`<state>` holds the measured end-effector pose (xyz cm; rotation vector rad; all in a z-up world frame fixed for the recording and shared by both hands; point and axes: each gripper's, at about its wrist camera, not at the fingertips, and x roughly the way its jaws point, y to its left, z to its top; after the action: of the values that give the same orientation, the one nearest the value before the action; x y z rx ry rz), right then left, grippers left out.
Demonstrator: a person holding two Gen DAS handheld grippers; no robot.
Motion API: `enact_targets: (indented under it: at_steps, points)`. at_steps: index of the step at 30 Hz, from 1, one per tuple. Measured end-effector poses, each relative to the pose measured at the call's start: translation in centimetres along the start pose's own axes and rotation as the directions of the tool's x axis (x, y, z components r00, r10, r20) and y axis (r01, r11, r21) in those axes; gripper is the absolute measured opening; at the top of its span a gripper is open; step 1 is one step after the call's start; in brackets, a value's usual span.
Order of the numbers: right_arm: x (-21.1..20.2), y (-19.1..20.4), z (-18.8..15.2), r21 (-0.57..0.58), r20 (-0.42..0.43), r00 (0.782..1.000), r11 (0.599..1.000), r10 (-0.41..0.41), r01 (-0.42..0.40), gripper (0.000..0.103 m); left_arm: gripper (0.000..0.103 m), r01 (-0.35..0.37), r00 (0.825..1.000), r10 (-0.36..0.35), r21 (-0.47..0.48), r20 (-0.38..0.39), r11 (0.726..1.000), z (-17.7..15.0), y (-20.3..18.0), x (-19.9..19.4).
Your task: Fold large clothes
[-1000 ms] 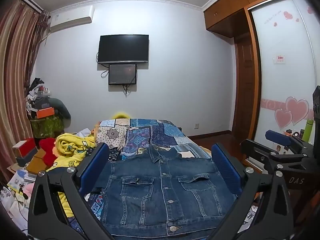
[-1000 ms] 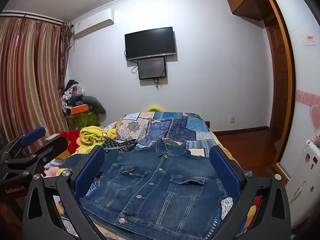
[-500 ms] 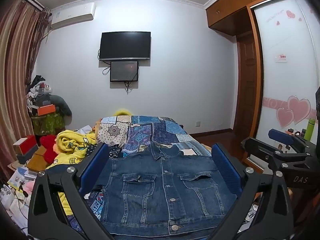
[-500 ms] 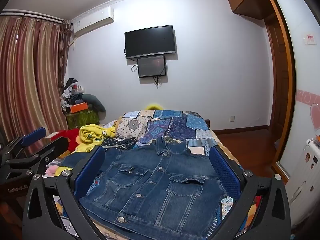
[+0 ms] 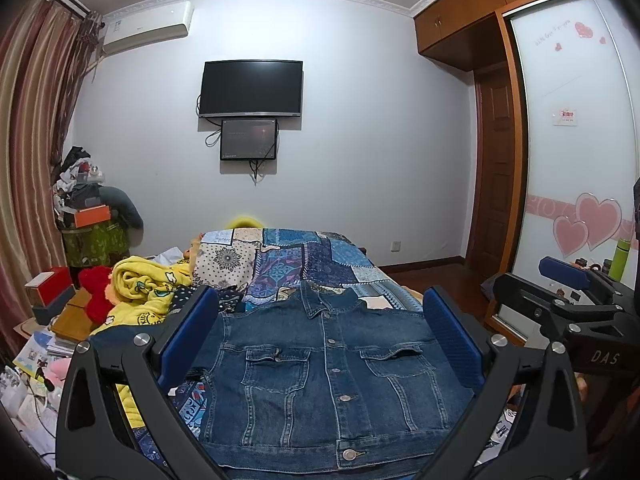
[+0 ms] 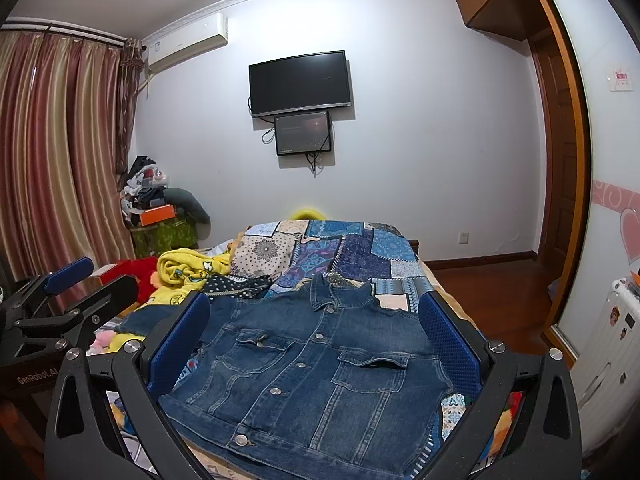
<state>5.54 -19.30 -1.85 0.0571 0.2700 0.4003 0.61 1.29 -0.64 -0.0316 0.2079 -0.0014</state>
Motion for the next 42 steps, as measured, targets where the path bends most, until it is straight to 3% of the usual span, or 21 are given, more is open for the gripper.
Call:
enact_targets:
  at_steps: [42]
  points:
    - [0.4, 0.2, 0.1, -0.001, -0.016, 1.0, 1.0, 0.0, 0.0, 0.103, 0.103, -0.005, 1.0, 0.006, 0.002, -0.019, 1.0, -0.2, 0.6, 1.1]
